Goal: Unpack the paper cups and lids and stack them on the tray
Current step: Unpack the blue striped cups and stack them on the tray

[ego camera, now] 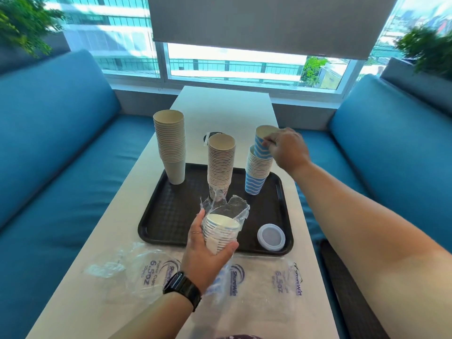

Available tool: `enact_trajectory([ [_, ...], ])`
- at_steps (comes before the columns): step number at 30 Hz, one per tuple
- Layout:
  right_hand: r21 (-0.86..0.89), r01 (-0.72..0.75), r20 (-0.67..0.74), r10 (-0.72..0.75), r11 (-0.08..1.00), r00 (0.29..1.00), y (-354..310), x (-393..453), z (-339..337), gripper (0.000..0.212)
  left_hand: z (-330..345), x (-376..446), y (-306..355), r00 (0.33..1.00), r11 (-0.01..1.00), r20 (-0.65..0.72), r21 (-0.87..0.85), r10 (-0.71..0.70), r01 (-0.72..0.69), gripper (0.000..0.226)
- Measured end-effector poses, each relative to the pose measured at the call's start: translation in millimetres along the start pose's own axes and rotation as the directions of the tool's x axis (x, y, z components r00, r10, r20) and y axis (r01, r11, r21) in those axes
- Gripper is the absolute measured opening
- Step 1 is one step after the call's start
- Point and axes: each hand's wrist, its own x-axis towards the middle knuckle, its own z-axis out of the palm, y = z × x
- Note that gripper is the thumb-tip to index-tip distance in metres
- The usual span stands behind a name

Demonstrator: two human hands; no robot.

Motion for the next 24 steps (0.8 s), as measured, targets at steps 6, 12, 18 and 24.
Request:
enact_trajectory([
  [6, -0.038, -0.014, 0.083, 0.017, 0.999, 0.996, 2.5, -13.5, 23.5, 0.028, -0.3, -0.1, -0.9, 1.0, 1.0, 0.007, 0.013, 0.0, 0.0, 0.105],
  [12, -0.047, 0.011, 0.107, -0.006, 0.999, 0.994, 10.1, -19.5, 43.2, 0.037, -2.3, -1.4, -0.8, 1.0, 1.0, 0.008, 0.02, 0.004, -0.004, 0.105],
  [18, -0.033, 0.05, 0.097, -0.047, 0.998, 0.994, 13.0, -22.1, 40.2, 0.037, -1.5, -0.8, -0.1, 1.0, 1.0, 0.01, 0.014, 0.005, -0.005, 0.104],
  [24, 0.089, 0.036, 0.006, -0.037, 0.995, 0.999, -1.4, -33.1, 20.8, 0.029, -0.3, -1.2, -0.2, 1.0, 1.0, -0.002, -0.004, 0.008, -0.008, 0.104],
])
